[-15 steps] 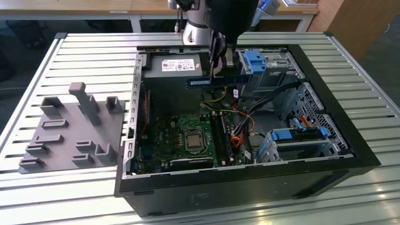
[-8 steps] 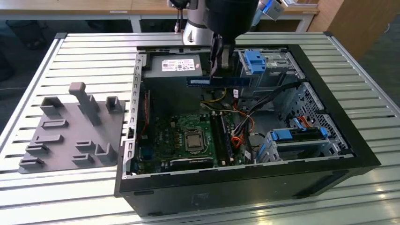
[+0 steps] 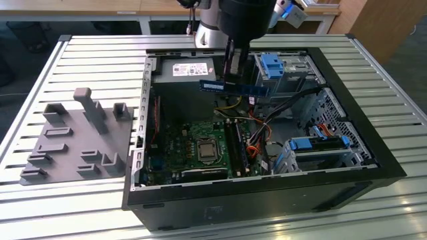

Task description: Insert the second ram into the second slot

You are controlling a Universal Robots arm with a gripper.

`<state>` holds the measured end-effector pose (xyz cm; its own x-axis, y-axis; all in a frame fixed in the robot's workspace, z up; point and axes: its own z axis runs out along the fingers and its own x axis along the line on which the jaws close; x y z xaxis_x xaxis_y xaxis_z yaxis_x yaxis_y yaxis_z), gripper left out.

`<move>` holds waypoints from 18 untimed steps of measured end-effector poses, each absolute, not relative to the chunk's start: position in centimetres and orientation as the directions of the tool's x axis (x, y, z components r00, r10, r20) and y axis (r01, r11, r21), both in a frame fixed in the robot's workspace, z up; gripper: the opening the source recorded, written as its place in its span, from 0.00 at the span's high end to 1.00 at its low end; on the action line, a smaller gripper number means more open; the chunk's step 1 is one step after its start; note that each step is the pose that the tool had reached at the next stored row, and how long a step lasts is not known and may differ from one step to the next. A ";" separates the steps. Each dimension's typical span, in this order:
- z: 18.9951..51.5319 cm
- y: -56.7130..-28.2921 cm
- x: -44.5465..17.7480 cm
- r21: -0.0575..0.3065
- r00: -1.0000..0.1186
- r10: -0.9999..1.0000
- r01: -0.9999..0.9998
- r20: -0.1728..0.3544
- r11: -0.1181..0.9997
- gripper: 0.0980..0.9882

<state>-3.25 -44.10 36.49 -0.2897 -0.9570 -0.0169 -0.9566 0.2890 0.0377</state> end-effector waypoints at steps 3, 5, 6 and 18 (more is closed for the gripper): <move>36.4 -44.1 -3.3 0.038 -0.341 -0.940 -0.940 -0.017 0.340 0.96; 36.3 -44.1 -3.3 0.038 -0.376 -0.927 -0.926 -0.017 0.375 0.96; 36.3 -44.1 -3.3 0.038 -0.392 -0.920 -0.920 -0.017 0.391 0.96; 35.7 -44.1 -3.3 0.038 -0.582 -0.813 -0.813 -0.017 0.581 0.96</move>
<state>-3.25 -44.10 35.74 -0.5817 -0.8132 -0.0169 -0.8131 0.5808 0.0377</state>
